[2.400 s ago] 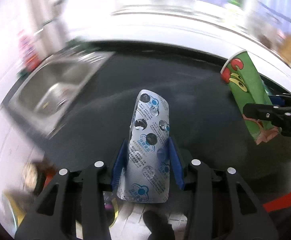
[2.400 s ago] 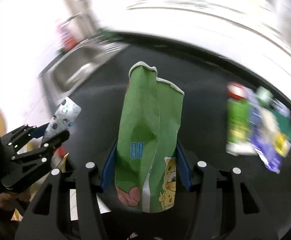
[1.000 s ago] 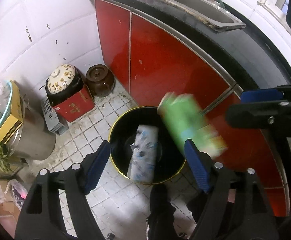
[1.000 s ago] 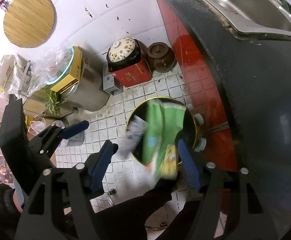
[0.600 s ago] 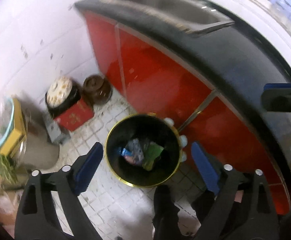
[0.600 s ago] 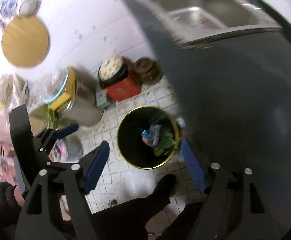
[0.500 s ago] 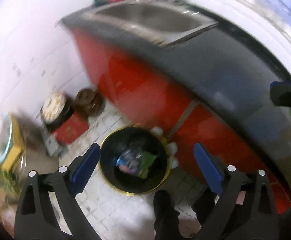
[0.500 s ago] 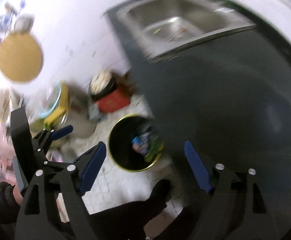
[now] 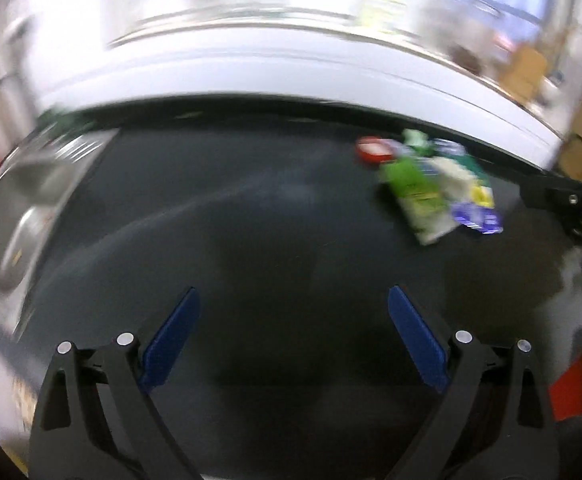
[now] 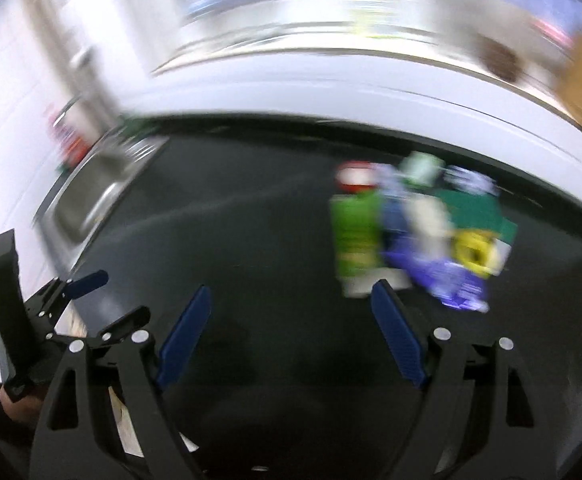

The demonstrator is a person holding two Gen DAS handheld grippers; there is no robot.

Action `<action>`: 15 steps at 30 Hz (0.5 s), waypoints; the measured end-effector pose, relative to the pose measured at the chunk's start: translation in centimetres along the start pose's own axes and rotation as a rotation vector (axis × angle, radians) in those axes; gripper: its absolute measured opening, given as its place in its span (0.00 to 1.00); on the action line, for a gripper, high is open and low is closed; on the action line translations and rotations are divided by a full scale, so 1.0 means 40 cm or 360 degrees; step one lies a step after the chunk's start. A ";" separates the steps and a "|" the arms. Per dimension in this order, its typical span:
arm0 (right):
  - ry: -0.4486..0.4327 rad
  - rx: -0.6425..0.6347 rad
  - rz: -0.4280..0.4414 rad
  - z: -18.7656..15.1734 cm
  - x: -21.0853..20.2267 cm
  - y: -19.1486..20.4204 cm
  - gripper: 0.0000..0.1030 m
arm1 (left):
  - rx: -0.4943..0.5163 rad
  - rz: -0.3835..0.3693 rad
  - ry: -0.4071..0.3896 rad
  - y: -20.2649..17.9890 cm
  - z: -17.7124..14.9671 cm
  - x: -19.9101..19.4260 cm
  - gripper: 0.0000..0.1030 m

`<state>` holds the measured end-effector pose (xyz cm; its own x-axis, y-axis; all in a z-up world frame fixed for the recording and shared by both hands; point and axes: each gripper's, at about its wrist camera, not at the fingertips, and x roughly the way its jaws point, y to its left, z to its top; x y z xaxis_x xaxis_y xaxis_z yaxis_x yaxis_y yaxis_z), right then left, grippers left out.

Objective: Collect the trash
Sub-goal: 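Return both tools to the trash pile on the countertop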

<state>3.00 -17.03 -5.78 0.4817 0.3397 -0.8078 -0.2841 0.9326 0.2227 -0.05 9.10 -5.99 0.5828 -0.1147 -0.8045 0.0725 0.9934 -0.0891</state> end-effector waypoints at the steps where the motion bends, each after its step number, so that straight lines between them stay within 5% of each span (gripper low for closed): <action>1: -0.0014 0.0051 -0.0033 -0.008 -0.012 -0.047 0.77 | 0.0053 -0.0038 0.0004 -0.047 0.023 0.018 0.89; 8: -0.0056 0.0319 -0.0178 -0.036 -0.041 -0.283 0.77 | 0.0270 -0.0143 0.0070 -0.241 0.115 0.125 0.89; 15: 0.0009 0.0424 -0.0298 -0.006 0.039 -0.423 0.77 | 0.0167 -0.0085 0.0215 -0.291 0.182 0.278 0.89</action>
<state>8.36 -32.30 -10.93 0.5002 0.1590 -0.8512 0.0364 0.9783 0.2041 11.49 -3.77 -9.62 0.4621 -0.1582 -0.8726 0.1884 0.9790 -0.0777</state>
